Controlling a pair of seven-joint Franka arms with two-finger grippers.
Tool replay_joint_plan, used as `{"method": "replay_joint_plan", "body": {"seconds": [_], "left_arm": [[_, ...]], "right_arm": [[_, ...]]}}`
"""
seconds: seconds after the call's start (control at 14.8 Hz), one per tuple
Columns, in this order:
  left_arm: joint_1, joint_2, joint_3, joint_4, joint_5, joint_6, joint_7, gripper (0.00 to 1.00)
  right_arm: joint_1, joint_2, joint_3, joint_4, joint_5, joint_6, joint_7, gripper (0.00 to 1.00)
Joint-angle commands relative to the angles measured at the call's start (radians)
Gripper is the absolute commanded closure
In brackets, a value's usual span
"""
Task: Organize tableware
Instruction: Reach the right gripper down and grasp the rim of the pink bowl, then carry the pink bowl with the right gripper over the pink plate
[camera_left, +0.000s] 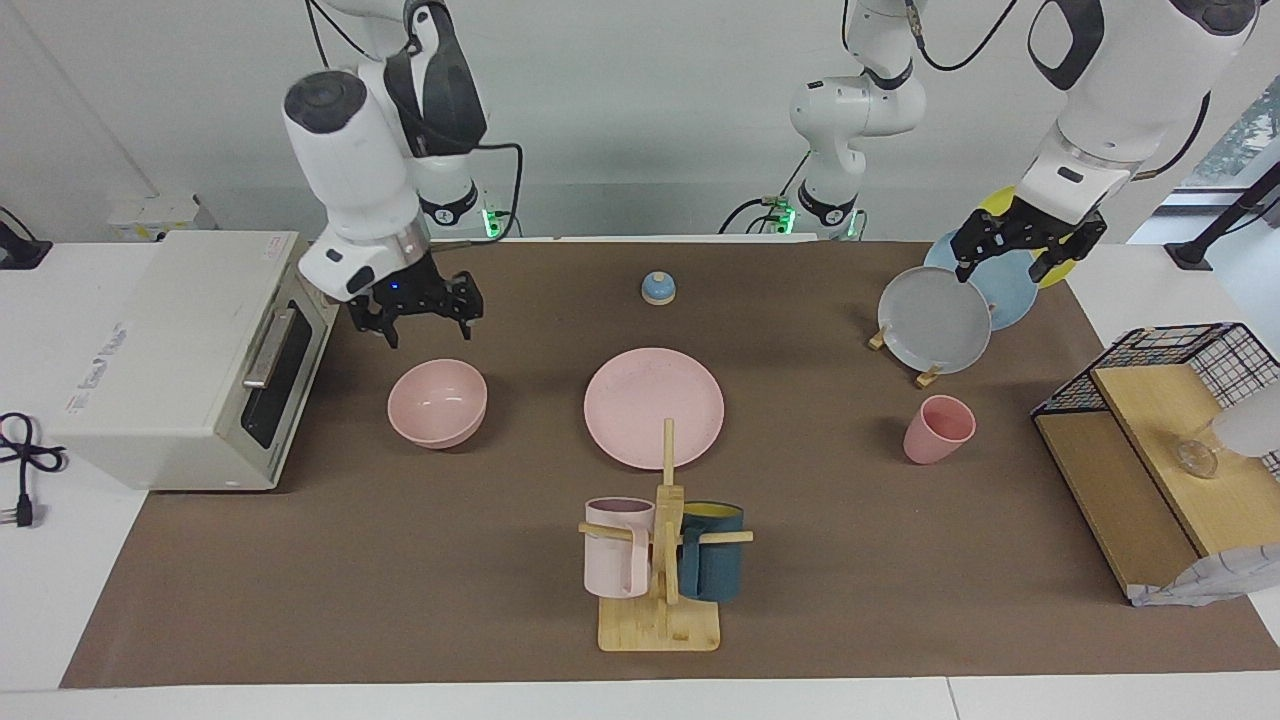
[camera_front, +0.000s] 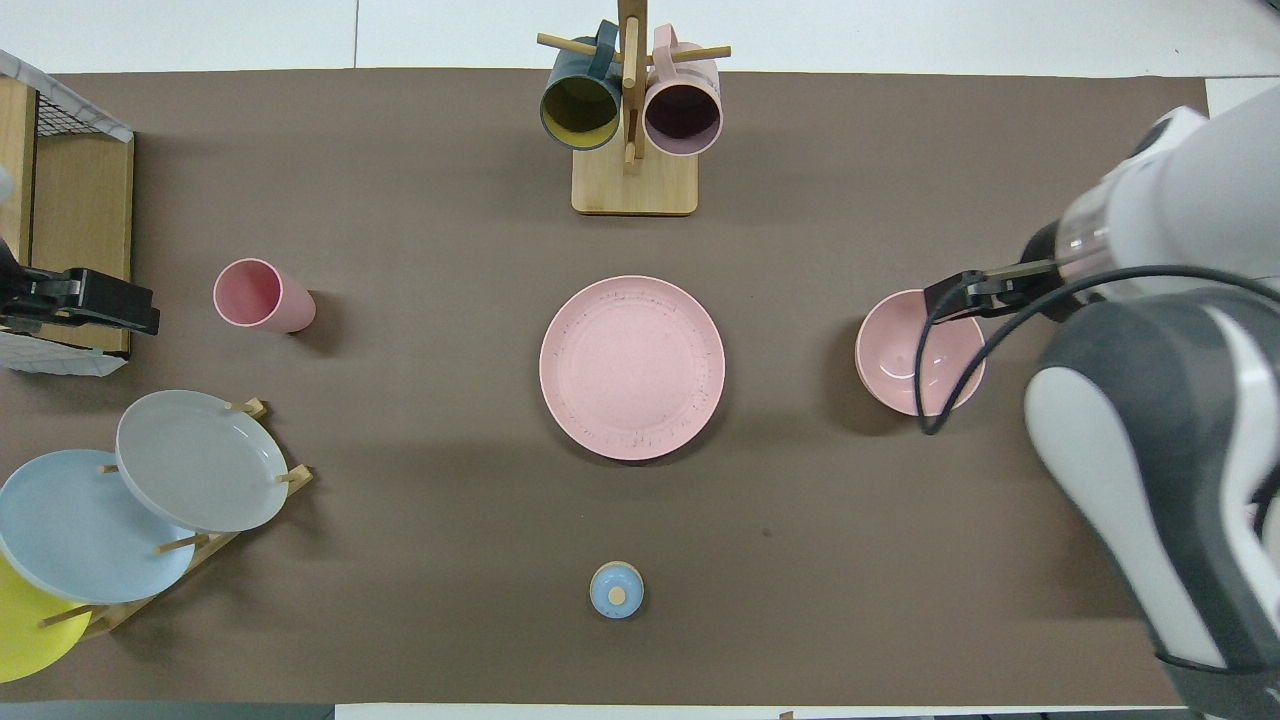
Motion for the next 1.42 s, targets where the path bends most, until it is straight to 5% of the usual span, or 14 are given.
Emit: {"method": "replay_joint_plan", "body": {"seconds": [0.0,0.47,0.74,0.95,1.35], "left_arm": [[0.003,-0.009,0.0,-0.007,0.021,-0.012,0.008,0.0],[0.003,-0.009,0.0,-0.007,0.021,-0.012,0.008,0.0],[0.003,-0.009,0.0,-0.007,0.021,-0.012,0.008,0.0],[0.003,-0.009,0.0,-0.007,0.021,-0.014,0.005,0.0],[-0.004,-0.012,-0.002,-0.008,0.021,-0.031,0.0,0.0]], "right_arm": [[-0.008,-0.007,0.005,-0.171,0.022,0.188,0.002,0.0],[0.035,0.061,0.027,-0.222,0.02,0.324,0.036,0.02],[0.035,0.113,0.025,-0.228,0.004,0.34,0.005,0.44],[0.039,0.118,0.027,-0.21,-0.053,0.304,-0.015,1.0],[0.155,0.207,0.03,0.182,-0.108,-0.114,0.107,1.0]]}}
